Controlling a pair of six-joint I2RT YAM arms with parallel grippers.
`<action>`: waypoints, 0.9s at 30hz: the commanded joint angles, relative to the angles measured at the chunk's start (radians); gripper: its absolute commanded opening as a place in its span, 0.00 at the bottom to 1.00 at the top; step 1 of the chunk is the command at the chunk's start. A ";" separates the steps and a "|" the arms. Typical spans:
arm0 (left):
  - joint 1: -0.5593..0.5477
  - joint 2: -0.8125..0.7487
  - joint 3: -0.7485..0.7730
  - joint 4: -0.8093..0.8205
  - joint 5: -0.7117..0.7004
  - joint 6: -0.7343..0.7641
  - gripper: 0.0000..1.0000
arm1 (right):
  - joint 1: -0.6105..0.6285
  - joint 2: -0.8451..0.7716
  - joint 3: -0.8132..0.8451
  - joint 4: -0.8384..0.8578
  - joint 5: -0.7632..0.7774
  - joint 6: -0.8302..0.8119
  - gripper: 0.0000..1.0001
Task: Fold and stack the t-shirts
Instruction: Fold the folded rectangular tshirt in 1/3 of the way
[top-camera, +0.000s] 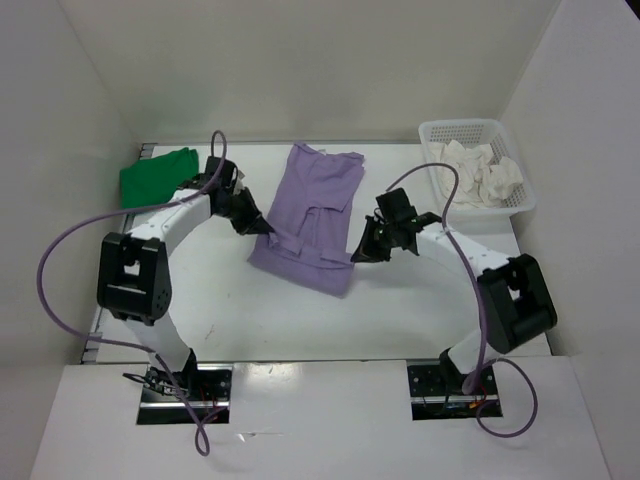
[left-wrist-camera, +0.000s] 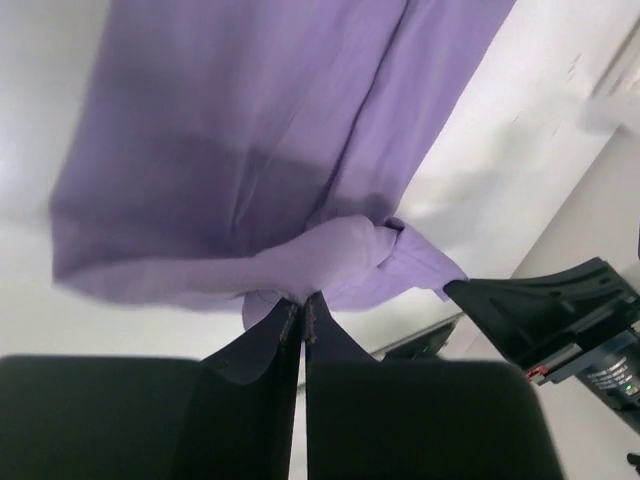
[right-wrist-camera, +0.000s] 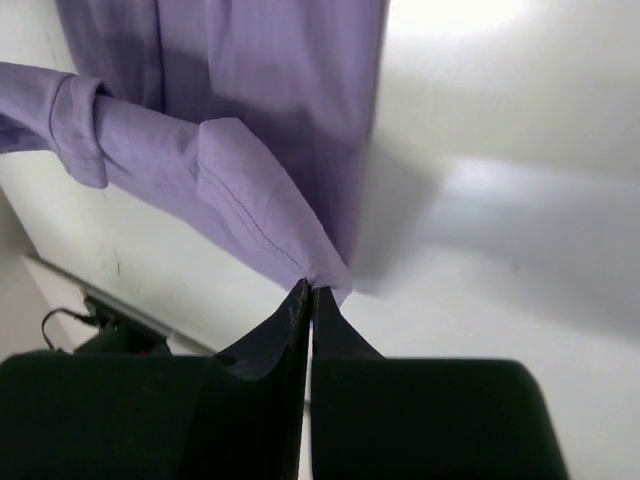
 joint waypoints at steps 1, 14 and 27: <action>0.002 0.121 0.108 0.130 0.007 -0.061 0.07 | -0.070 0.091 0.125 -0.001 0.041 -0.110 0.00; 0.045 0.438 0.515 0.152 0.017 -0.111 0.08 | -0.215 0.401 0.457 0.017 0.007 -0.191 0.00; 0.088 0.544 0.533 0.219 -0.007 -0.111 0.40 | -0.224 0.619 0.658 0.003 -0.036 -0.204 0.01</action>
